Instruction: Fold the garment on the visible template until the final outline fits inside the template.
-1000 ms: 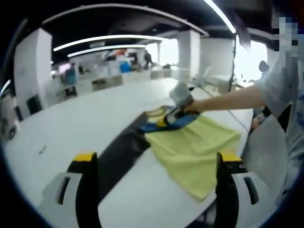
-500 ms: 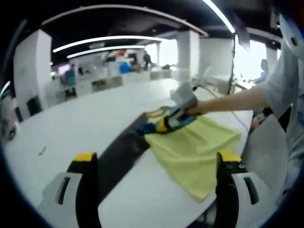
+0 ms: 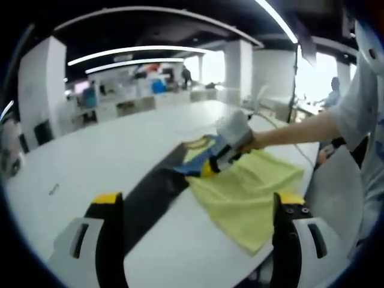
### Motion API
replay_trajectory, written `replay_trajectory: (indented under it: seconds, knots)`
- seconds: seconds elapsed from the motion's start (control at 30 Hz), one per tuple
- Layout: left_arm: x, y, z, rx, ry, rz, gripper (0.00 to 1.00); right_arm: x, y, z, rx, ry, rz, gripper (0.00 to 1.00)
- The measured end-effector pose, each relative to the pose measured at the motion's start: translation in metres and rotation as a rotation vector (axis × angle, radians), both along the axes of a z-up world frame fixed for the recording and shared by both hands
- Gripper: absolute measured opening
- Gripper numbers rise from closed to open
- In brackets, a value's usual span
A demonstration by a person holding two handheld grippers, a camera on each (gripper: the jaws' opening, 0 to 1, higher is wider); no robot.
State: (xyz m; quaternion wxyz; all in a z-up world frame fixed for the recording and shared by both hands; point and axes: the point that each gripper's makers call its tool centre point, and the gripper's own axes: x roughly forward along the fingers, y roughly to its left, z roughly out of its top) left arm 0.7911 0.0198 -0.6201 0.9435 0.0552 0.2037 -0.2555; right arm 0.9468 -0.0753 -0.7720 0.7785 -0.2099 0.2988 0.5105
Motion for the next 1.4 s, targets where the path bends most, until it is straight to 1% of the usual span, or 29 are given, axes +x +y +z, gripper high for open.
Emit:
replay_trajectory:
  seconds: [0.13, 0.23, 0.3, 0.4, 0.47, 0.53, 0.6, 0.63, 0.73, 0.83, 0.9, 1.0, 1.07, 1.17, 1.27, 1.4]
  knots:
    - [0.001, 0.000, 0.001, -0.001, -0.003, -0.001, 1.00, -0.002, 0.004, 0.006, 0.025, 0.000, 0.010, 0.02]
    - [0.000, 0.000, 0.002, -0.001, -0.006, -0.002, 1.00, -0.005, 0.010, 0.014, 0.064, 0.006, 0.025, 0.03]
    - [-0.001, 0.000, 0.002, -0.001, -0.005, -0.001, 1.00, -0.004, 0.012, 0.018, 0.074, 0.007, 0.023, 0.04]
    - [-0.001, 0.000, 0.001, 0.000, -0.005, 0.001, 1.00, -0.006, 0.011, 0.020, 0.070, -0.003, 0.037, 0.03]
    - [-0.002, 0.000, 0.002, -0.002, -0.007, 0.001, 1.00, -0.010, 0.010, 0.021, 0.072, 0.009, 0.049, 0.03]
    - [-0.002, 0.000, 0.002, -0.003, -0.008, 0.000, 1.00, -0.017, 0.012, 0.020, 0.072, 0.024, 0.086, 0.04]
    - [-0.002, -0.001, 0.002, -0.002, -0.009, -0.001, 1.00, -0.027, 0.014, 0.016, 0.056, 0.035, 0.127, 0.01]
    - [-0.002, -0.001, 0.002, -0.001, -0.009, -0.002, 1.00, -0.029, 0.015, 0.015, 0.057, 0.035, 0.118, 0.02]
    - [-0.002, -0.001, 0.003, -0.005, -0.012, 0.002, 1.00, -0.035, 0.018, 0.014, 0.044, 0.027, 0.137, 0.06]
    - [-0.004, 0.001, 0.005, -0.006, -0.018, 0.003, 1.00, -0.039, 0.019, 0.019, 0.047, 0.019, 0.147, 0.08]
    - [-0.005, 0.002, 0.005, -0.007, -0.018, 0.008, 1.00, -0.040, 0.016, 0.026, 0.048, 0.003, 0.148, 0.09]
    - [-0.007, 0.004, 0.006, -0.010, -0.023, 0.013, 1.00, -0.041, 0.008, 0.037, 0.063, -0.019, 0.133, 0.17]
    - [-0.007, 0.004, 0.006, -0.013, -0.025, 0.013, 1.00, -0.040, 0.001, 0.044, 0.069, -0.051, 0.124, 0.24]
    - [-0.008, 0.003, 0.006, -0.012, -0.026, 0.009, 1.00, -0.039, -0.010, 0.050, 0.067, -0.074, 0.098, 0.32]
    - [-0.008, 0.001, 0.006, -0.013, -0.025, 0.001, 1.00, -0.041, -0.021, 0.055, 0.071, -0.072, 0.070, 0.41]
    - [-0.008, -0.001, 0.008, -0.013, -0.031, -0.010, 1.00, -0.048, -0.031, 0.062, 0.078, -0.084, 0.051, 0.50]
